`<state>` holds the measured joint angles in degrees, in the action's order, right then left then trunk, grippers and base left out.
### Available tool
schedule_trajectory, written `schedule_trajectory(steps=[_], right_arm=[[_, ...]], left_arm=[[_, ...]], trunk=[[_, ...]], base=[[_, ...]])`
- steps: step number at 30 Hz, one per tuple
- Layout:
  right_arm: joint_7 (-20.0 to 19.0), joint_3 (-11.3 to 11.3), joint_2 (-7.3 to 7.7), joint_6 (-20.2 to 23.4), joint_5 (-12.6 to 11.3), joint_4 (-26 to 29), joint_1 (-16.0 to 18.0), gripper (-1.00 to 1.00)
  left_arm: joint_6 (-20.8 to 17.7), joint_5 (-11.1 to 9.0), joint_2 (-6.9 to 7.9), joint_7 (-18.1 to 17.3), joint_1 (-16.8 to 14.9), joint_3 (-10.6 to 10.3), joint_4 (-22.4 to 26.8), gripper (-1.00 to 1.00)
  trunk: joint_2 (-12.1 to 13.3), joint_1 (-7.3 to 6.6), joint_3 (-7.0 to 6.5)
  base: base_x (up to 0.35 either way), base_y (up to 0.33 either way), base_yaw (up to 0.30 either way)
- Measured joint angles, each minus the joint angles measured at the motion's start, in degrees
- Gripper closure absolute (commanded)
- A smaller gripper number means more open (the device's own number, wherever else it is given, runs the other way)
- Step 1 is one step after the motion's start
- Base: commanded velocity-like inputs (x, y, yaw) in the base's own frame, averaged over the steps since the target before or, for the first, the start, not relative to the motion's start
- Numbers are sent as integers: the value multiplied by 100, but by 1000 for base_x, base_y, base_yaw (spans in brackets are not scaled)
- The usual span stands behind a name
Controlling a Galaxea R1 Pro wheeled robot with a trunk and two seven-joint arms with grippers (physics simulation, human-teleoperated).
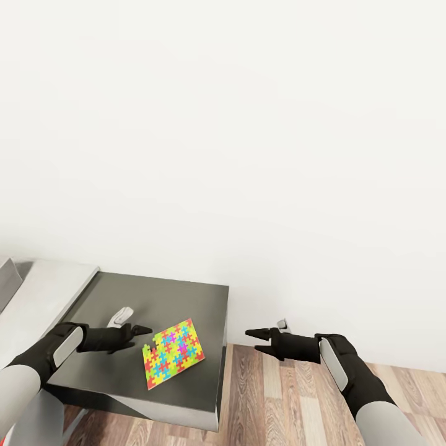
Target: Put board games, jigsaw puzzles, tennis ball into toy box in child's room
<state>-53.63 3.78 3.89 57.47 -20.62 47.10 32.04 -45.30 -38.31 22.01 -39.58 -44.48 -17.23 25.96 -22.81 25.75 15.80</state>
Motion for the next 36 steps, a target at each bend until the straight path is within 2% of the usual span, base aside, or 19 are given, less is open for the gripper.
schedule_trajectory(steps=[7,13,19,36], right_arm=[[3,-2,-4,-13,1,18,0,-100],[68,-28,65,-164,-3,38,0,-100],[64,-61,8,-220,-7,44,0,-100],[1,-36,7,-204,-64,44,0,-100]], left_arm=[[0,0,-5,3,-1,6,-25,-100],[-7,-1,-6,8,4,8,-30,-100],[-9,-1,-6,7,-1,8,-31,-100],[-9,-1,-16,6,4,-53,-31,-100]], trunk=[[0,0,0],[0,0,0],[0,0,0],[0,0,60]], base=[[1,0,0],[0,0,0],[0,0,0],[0,0,0]])
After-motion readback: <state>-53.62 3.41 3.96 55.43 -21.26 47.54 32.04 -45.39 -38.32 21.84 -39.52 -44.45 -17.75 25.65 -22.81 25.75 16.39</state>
